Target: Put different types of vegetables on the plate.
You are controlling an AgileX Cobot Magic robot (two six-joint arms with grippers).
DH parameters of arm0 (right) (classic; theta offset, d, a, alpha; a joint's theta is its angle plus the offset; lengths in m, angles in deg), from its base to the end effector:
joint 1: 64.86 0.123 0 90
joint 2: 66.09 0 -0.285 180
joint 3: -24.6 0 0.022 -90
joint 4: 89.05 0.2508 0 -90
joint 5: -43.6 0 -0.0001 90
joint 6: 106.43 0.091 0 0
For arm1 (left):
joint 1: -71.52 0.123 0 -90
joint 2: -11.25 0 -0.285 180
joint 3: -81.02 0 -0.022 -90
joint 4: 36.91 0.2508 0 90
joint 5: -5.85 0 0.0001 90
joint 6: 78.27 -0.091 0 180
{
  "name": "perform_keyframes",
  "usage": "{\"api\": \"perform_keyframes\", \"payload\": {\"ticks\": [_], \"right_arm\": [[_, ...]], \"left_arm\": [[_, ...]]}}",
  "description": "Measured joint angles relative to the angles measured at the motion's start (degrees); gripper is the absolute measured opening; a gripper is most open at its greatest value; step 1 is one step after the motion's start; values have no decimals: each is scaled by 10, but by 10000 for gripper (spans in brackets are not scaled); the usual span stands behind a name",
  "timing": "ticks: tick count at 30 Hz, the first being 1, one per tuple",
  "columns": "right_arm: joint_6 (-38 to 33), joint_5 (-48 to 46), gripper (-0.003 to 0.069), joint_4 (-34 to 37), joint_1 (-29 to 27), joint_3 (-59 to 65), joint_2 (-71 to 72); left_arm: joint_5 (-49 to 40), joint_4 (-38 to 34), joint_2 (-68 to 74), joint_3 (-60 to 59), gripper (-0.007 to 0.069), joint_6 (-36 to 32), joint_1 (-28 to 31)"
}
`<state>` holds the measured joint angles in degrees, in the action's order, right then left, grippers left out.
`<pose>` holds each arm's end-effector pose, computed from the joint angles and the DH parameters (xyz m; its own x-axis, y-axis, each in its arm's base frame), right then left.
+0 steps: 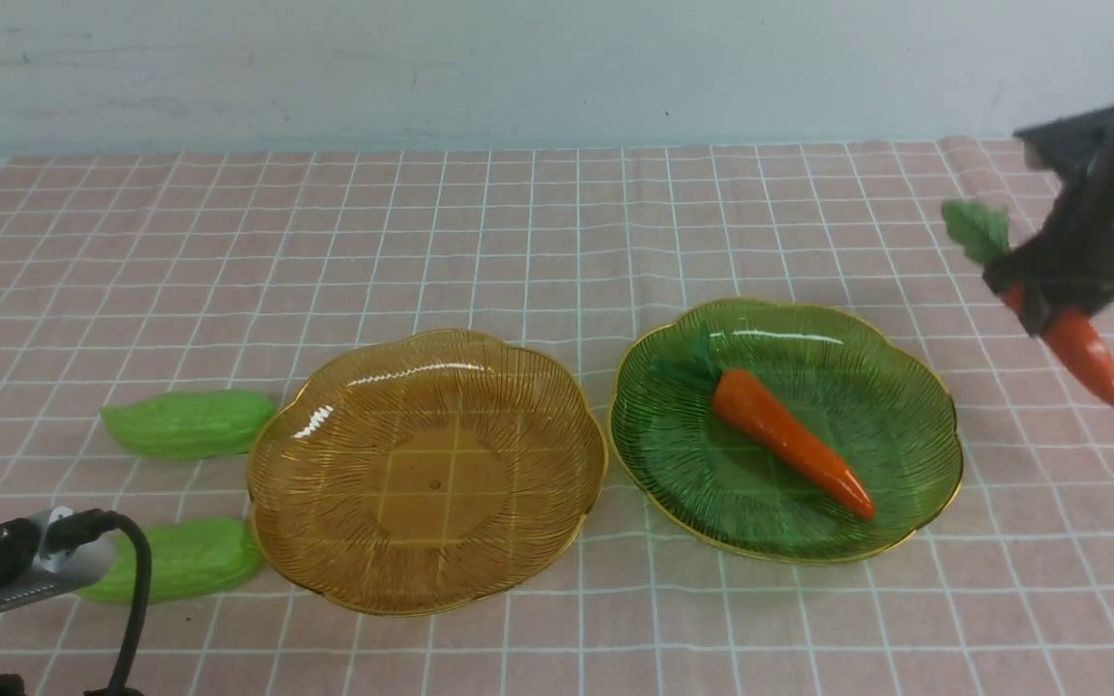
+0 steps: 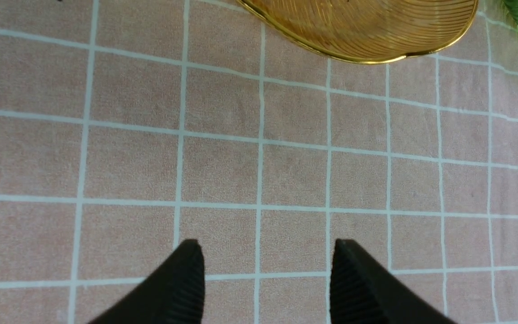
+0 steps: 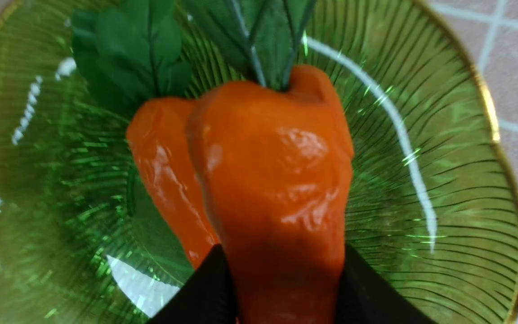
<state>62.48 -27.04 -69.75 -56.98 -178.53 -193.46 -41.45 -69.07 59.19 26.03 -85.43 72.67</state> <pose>0.4227 0.0872 0.2232 -0.9691 -0.2089 -0.1315 -0.2397 0.9231 0.3007 0.1065 -0.0335 0.2309 -0.8478 -0.2697 -0.4567 -0.0306 0.8845 -0.4655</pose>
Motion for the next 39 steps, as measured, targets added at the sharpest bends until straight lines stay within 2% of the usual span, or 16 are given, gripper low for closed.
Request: {"api": "perform_keyframes", "payload": {"ticks": [4,7,9,12,14,17,21,23,27,31,32,39], "right_arm": [[4,0,249,-61,39,3,-14],[13,0,293,-90,59,4,-23],[20,1,422,-111,71,4,-29],[37,1,541,-118,74,4,-28],[50,1,603,-121,74,4,-23],[70,1,652,-124,73,5,-6],[98,0,659,-121,73,5,32],[111,0,639,-101,73,6,85],[105,-5,600,-70,73,6,156],[100,-8,593,-62,73,6,171],[98,-9,593,-60,73,6,171],[80,-10,593,-53,73,6,171]], "left_arm": [[0,8,0,0,357,1,0],[-1,26,0,4,357,11,0],[-5,50,0,18,357,28,0],[-12,91,0,41,357,49,0],[-20,124,0,59,361,66,0],[-31,195,9,91,390,102,0],[-32,252,48,106,467,173,0],[-14,265,83,107,524,221,0],[100,270,176,108,627,321,0],[198,270,245,108,640,413,0],[223,269,272,108,640,454,0],[309,267,393,109,627,637,0]]}}
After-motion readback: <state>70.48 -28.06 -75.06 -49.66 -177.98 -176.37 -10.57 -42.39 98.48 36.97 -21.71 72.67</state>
